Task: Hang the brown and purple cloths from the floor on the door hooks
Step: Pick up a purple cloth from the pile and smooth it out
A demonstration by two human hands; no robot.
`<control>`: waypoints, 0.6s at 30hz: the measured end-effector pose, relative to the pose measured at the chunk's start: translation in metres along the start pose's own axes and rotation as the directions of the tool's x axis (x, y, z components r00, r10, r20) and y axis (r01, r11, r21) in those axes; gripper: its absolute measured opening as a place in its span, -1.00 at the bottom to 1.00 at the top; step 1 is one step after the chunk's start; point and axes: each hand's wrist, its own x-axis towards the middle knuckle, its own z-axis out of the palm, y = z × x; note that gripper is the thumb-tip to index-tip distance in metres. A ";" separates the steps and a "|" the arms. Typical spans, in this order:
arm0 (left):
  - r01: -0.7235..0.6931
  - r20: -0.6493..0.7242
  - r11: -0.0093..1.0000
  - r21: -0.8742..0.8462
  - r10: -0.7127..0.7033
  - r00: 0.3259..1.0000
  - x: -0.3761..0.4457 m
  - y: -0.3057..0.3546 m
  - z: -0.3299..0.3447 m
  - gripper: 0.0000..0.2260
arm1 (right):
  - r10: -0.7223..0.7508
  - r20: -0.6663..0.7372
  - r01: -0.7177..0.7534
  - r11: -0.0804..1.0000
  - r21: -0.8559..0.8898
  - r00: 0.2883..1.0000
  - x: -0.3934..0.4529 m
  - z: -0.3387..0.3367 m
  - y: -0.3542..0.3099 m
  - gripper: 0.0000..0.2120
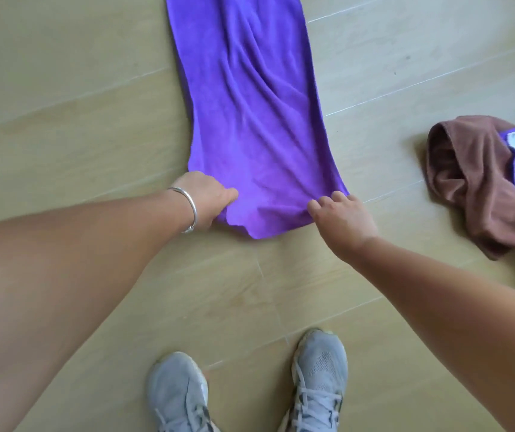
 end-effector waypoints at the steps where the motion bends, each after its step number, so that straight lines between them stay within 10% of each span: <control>1: -0.010 0.025 0.998 -0.061 0.012 1.000 -0.020 0.004 0.002 -0.69 | 0.000 0.017 0.000 1.000 -0.009 1.000 -0.012 -0.009 -0.003 -0.79; 12: -0.015 0.383 0.980 -0.198 0.091 0.919 -0.228 0.055 -0.023 -0.81 | -0.060 0.266 0.053 0.998 0.036 0.962 -0.149 -0.116 -0.026 -0.75; 18: 0.180 0.377 0.974 -0.135 -0.117 0.919 -0.288 0.030 -0.076 -0.75 | -0.019 0.271 -0.005 0.996 0.088 0.962 -0.177 -0.200 -0.020 -0.76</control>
